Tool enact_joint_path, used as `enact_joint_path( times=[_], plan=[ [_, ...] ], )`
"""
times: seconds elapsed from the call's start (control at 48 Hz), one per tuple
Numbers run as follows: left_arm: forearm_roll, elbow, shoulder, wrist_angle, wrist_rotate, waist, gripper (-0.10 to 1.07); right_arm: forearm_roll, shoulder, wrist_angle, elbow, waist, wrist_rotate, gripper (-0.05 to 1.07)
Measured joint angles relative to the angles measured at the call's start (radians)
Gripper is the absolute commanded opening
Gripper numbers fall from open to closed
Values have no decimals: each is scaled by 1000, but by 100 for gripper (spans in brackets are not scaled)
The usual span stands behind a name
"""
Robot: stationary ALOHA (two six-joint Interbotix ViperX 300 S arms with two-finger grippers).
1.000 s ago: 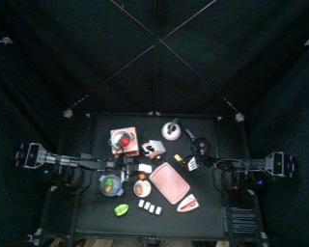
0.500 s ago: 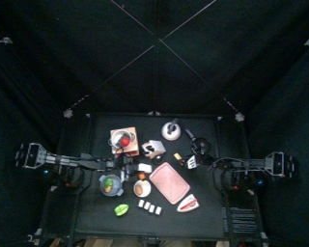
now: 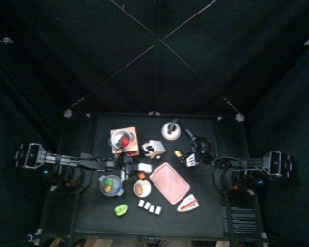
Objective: Place egg block to right of plate
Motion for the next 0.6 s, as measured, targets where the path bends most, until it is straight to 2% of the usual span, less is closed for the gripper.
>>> enact_joint_path(
  times=[0.25,0.604],
  plan=[
    [-2,0,0,0,0,2,54,-106,9,69,0,0,5,57],
    [-2,2,2,0,0,3,54,-117,9,71,38,-29,8,58]
  ],
)
